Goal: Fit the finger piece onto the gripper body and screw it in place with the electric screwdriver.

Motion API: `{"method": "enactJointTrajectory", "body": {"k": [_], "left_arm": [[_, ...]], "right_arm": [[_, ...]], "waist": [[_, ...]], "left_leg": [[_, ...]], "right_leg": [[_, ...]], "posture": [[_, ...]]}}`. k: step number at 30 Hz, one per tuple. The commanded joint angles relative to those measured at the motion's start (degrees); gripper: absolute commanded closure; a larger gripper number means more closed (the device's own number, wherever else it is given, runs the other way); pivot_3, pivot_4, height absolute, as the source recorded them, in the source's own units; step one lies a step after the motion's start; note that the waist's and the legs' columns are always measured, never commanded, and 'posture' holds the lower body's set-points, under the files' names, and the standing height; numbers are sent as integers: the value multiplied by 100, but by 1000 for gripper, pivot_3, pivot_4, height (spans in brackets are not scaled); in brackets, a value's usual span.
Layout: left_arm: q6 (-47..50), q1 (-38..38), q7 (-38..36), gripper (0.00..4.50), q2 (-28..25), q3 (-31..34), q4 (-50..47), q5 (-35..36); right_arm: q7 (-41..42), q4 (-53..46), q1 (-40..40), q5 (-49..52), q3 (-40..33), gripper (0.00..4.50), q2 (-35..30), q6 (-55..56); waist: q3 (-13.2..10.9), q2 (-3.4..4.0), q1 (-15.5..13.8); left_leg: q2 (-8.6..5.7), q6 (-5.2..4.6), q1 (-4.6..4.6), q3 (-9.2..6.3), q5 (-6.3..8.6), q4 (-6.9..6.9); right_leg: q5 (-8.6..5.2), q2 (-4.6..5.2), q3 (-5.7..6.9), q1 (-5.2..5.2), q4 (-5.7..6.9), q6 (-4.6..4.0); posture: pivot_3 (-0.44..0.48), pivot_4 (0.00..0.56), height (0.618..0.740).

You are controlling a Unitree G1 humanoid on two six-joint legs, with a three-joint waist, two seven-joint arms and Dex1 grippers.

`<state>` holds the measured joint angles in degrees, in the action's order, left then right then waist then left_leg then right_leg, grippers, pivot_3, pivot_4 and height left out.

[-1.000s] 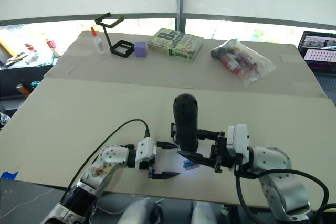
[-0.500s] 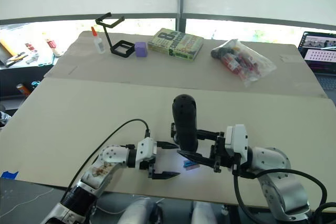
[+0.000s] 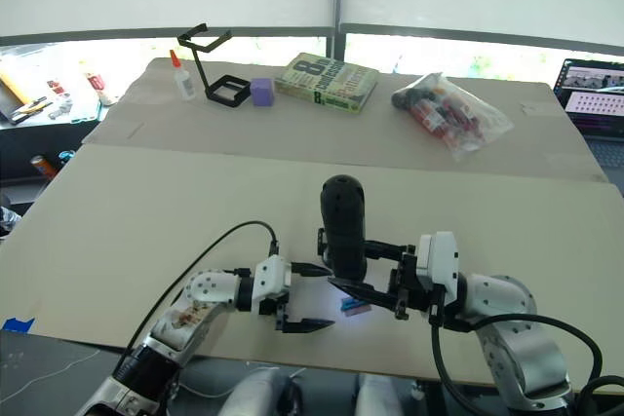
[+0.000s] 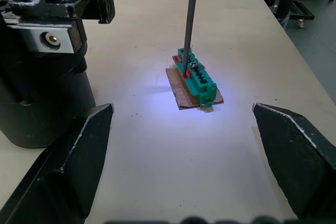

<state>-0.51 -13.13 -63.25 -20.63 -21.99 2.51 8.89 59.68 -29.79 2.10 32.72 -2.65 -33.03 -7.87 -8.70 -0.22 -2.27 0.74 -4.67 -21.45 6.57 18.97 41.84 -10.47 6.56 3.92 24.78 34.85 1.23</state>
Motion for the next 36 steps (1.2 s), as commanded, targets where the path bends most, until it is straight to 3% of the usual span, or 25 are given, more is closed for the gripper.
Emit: {"method": "enactJointTrajectory", "body": {"k": [1,17,36], "left_arm": [[87,101,26,12,33,-194,263,-129],[42,77,-20,12,36,-182,317,-110],[90,88,0,12,40,-149,272,-87]], "right_arm": [[-17,-149,-59,62,-65,2571,59,260],[-75,-449,-50,786,-614,2571,-233,-99],[-138,-520,114,745,-354,2571,-271,-172]], "waist": [[0,0,0],[0,1,-3],[1,1,-5]], "left_leg": [[0,0,0,0,0,0],[1,-4,4,-1,2,-1],[2,-10,7,-1,6,-1]], "right_leg": [[0,0,0,0,0,0],[0,4,0,-5,-3,0],[-1,7,1,-8,-8,-1]], "posture": [[0,150,740],[0,150,740],[0,150,740]]}}
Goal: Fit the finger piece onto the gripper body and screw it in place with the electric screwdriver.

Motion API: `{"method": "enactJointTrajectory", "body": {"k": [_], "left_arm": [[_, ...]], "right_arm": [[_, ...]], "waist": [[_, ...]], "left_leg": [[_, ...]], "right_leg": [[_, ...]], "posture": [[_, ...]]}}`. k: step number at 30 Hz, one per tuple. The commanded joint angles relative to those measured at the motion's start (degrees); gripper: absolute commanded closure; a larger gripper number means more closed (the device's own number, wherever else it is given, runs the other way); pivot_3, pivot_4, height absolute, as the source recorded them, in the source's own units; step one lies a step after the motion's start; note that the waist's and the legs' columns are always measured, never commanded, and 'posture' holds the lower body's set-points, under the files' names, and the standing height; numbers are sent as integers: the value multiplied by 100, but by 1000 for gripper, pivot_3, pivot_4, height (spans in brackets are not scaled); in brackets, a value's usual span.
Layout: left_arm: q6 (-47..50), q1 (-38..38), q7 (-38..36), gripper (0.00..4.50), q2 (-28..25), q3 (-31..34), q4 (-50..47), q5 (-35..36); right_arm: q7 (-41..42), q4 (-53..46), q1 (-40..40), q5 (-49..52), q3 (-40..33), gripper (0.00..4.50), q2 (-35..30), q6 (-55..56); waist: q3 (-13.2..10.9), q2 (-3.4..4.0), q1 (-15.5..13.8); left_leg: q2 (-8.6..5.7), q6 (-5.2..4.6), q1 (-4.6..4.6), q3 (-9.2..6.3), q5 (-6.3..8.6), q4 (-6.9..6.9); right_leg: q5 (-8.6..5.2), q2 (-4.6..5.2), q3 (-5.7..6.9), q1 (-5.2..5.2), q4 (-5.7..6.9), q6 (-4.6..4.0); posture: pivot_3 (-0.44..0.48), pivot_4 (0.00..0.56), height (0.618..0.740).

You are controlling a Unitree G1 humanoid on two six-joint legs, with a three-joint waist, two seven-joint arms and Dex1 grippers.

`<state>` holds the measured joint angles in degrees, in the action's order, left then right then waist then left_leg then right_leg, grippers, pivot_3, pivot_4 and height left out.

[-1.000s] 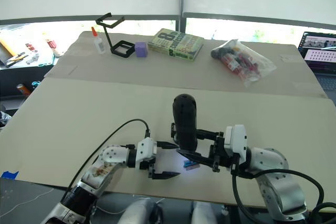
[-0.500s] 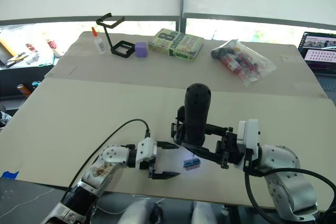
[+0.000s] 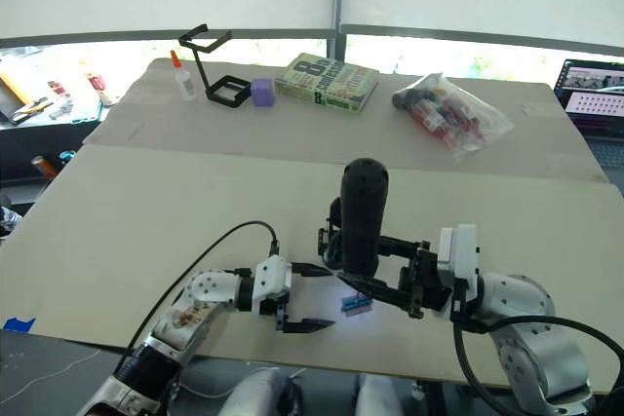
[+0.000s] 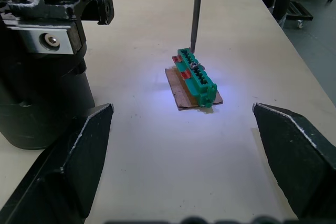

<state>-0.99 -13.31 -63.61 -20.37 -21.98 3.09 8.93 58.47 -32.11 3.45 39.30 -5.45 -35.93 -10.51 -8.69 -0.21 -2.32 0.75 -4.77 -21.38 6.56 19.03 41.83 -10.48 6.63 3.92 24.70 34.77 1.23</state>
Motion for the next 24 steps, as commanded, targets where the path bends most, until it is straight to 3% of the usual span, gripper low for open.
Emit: {"method": "enactJointTrajectory", "body": {"k": [1,24], "left_arm": [[141,103,37,12,15,-148,212,-90],[167,110,43,12,9,-155,172,-81]], "right_arm": [[-14,-276,-14,72,-64,2571,16,100],[75,-118,25,-145,-94,2571,112,250]], "waist": [[0,0,0],[0,0,0]], "left_leg": [[0,0,0,0,0,0],[1,-2,0,0,1,-1]], "right_leg": [[0,0,0,0,0,0],[0,2,1,0,-3,0]], "posture": [[0,150,740],[0,150,740]]}}
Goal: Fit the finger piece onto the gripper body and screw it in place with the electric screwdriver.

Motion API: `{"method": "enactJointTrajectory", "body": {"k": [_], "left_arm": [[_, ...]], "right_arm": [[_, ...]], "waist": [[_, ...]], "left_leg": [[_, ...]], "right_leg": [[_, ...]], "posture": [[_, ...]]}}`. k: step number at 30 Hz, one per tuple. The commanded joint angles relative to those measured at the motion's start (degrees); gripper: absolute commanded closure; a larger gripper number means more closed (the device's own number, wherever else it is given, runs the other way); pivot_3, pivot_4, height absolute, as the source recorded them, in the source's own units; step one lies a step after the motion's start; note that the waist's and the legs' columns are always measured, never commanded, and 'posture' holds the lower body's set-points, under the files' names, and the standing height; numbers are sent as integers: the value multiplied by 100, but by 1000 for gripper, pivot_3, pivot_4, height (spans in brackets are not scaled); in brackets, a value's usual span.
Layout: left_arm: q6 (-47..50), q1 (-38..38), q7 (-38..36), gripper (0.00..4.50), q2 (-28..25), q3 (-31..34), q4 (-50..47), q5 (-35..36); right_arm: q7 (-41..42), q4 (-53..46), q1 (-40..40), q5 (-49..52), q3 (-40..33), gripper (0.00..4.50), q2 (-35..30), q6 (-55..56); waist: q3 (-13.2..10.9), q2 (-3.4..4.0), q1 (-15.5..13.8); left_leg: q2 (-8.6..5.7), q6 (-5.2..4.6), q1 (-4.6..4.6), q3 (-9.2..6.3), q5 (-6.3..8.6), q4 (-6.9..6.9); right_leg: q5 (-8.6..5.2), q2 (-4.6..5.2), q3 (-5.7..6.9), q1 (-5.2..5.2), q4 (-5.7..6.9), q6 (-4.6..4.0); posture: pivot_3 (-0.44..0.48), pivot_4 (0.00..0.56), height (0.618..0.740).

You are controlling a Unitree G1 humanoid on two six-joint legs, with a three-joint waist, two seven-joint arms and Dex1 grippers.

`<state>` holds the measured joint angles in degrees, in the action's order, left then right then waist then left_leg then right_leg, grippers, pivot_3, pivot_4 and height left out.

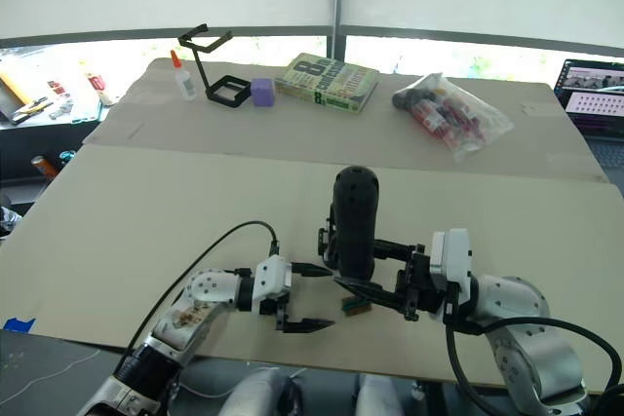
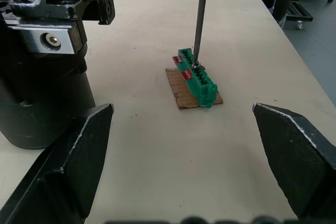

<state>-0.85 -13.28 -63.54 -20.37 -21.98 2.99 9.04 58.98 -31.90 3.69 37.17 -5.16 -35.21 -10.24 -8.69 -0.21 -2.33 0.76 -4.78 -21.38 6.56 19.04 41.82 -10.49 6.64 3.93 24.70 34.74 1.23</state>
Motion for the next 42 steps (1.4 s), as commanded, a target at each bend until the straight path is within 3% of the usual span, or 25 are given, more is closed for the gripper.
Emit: {"method": "enactJointTrajectory", "body": {"k": [1,30,42], "left_arm": [[149,103,32,12,9,-158,186,-95],[-39,120,-83,12,-76,6,235,19],[-638,246,-968,12,-440,639,251,920]], "right_arm": [[23,-137,4,59,-124,2571,41,229],[44,-193,-50,8,-97,2571,16,242],[-369,-691,-294,791,-558,2571,-266,-233]], "waist": [[0,0,0],[0,0,13],[-2,-2,142]], "left_leg": [[0,0,0,0,0,0],[2,-5,0,0,4,-1],[5,47,-50,1,-26,-1]], "right_leg": [[0,0,0,0,0,0],[0,2,1,-2,-13,0],[2,-7,5,51,4,-1]], "posture": [[0,150,740],[0,150,740],[0,150,740]]}}
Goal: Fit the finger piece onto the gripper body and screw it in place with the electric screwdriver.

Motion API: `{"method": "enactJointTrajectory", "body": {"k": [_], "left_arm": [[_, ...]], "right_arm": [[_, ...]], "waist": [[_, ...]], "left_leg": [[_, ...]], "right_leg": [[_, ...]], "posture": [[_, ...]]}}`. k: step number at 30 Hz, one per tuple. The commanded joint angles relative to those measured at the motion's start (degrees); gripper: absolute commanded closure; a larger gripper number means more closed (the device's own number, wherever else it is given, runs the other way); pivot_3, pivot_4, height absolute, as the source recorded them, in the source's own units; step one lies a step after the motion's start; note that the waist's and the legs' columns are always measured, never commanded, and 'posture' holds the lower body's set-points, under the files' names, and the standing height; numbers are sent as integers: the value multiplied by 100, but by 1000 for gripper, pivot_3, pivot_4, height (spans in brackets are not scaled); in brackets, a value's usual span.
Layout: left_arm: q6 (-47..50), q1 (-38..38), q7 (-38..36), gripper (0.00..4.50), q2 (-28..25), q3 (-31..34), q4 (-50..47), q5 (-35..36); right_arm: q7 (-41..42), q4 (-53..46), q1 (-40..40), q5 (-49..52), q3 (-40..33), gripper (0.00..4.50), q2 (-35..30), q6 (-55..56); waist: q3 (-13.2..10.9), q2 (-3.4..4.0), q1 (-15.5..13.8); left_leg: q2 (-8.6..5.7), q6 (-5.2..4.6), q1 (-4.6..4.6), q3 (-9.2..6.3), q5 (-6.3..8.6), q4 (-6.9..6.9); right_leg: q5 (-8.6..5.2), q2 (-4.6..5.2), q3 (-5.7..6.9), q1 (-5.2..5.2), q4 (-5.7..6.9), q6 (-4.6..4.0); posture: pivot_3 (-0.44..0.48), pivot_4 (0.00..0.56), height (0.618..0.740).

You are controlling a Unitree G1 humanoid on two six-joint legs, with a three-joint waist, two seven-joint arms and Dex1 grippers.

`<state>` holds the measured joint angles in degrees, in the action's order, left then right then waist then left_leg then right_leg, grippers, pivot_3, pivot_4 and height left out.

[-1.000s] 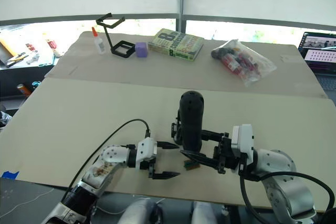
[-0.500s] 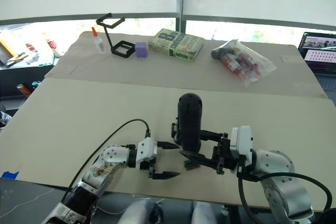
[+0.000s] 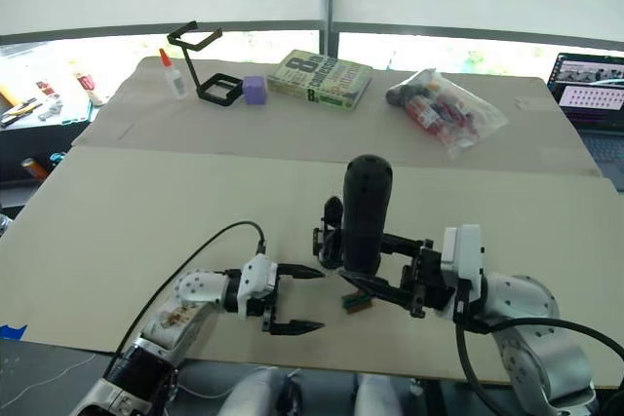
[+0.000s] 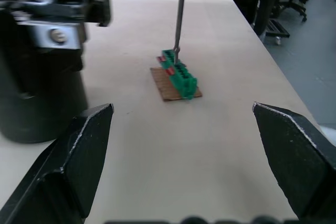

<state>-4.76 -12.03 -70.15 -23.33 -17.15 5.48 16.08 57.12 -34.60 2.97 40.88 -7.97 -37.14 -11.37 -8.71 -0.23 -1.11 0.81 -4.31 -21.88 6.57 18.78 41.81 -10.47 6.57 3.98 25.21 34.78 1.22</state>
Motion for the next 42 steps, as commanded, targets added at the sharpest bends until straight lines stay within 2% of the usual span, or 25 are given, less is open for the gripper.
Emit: {"method": "enactJointTrajectory", "body": {"k": [1,6,10,15,23,30,35,38,42], "left_arm": [[-261,134,-374,12,-169,177,-22,262],[-128,102,-393,12,-229,539,-402,690],[18,84,-238,12,-191,767,-653,892],[372,16,-125,12,-136,832,-1056,1181],[1265,-245,364,12,15,1103,-1595,1856],[1541,-272,640,12,-18,1391,-1909,2052],[1558,-141,807,12,-177,1653,-1924,1977],[840,147,850,12,-244,1789,-1635,1437],[401,478,851,12,-386,1584,-1310,791]], "right_arm": [[-235,-439,-268,478,-308,2571,-96,-161],[-411,-535,-518,882,-724,2571,-381,-406],[-1100,-545,-945,1744,-1178,2571,-560,-856],[-990,-307,-1401,2139,-1503,2571,-1024,-1146],[-1148,-42,-2296,2472,-1465,2571,-1233,-1454],[-1453,183,-3150,2738,-1259,2571,-1136,-1735],[-1731,340,-3772,3066,-885,2571,-899,-2036],[-1631,322,-3909,3000,-616,2571,-663,-2074],[-1601,274,-3992,2904,-402,2571,-421,-2083]], "waist": [[0,0,38],[-5,-7,21],[-5,-8,33],[-5,-8,35],[-6,-10,41],[-7,-11,46],[-7,-11,49],[-7,-10,52],[-7,-10,44]], "left_leg": [[0,-2,0,0,1,0],[0,-11,-8,-2,6,2],[-1,-4,-14,-2,2,2],[-1,-3,-15,0,1,1],[-2,-4,-17,0,1,2],[-3,1,-15,2,-2,2],[-3,4,-15,3,-4,2],[-3,6,-12,5,-5,1],[-4,6,-17,10,-5,1]], "right_leg": [[-1,0,0,0,0,-1],[-1,2,1,1,-3,-1],[0,6,1,4,-4,1],[0,0,8,1,-15,1],[4,-4,5,-5,-20,8],[5,-11,5,-5,-18,8],[5,-11,4,-4,-14,8],[4,-13,5,-5,-14,8],[4,-14,6,0,-15,8]], "posture": [[0,150,740],[0,150,740],[0,150,740],[0,150,740],[0,150,740],[0,150,740],[0,150,740],[0,150,740],[0,150,740]]}}
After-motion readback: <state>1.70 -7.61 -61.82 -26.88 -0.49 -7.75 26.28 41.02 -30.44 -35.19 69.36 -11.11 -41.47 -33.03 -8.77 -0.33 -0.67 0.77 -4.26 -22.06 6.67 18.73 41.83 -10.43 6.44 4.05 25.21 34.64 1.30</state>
